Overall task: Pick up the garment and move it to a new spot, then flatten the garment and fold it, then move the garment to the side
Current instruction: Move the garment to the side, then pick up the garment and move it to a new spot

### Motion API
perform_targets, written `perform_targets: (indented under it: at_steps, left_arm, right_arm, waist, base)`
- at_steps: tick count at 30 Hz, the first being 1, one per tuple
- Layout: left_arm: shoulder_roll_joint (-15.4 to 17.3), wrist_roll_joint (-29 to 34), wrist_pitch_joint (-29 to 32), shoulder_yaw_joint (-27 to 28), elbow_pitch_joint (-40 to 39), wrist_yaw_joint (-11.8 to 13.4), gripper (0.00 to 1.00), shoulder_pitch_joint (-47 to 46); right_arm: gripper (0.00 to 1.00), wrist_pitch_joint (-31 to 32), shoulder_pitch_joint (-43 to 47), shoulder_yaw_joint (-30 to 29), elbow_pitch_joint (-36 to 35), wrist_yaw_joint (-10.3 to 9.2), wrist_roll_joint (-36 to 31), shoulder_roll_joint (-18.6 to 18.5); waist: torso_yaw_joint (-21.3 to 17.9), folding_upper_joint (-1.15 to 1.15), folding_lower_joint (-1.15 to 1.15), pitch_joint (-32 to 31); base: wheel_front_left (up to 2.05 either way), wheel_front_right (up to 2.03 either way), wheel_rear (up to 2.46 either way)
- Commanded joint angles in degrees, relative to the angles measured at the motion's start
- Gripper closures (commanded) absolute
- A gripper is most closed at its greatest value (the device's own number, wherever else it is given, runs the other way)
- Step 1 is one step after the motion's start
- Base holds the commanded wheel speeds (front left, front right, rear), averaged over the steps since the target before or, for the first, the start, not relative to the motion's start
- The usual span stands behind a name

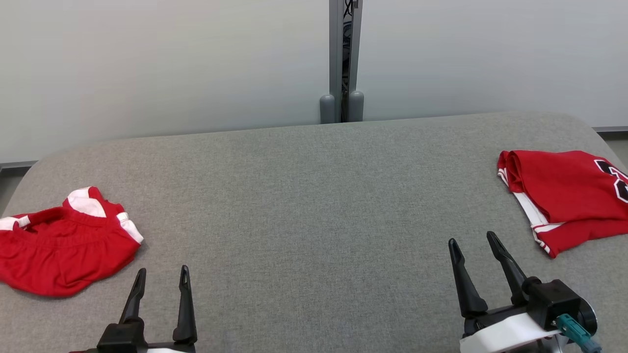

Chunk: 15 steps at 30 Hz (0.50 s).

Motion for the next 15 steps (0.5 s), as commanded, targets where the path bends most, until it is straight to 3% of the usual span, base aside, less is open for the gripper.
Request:
perform_targets:
  at_steps: [1, 15]
  left_arm:
    - [0.19, -0.34, -0.21, 0.15, 0.3, -0.18, 0.0, 0.35]
    - [0.18, 0.84, -0.21, 0.4, 0.74, -0.48, 0.0, -0.12]
  right_arm:
    - [0.0, -0.29, 0.78, -0.08, -0.27, 0.02, 0.05, -0.2]
    - [0.0, -0.3, 1.29, -0.02, -0.01, 0.02, 0.1, -0.18]
  waist:
    - [0.05, 0.0, 0.0, -0.13]
    - [0.4, 0.0, 0.0, -0.15]
  base:
    - [0.0, 0.0, 0.0]
    - [0.0, 0.0, 0.0]
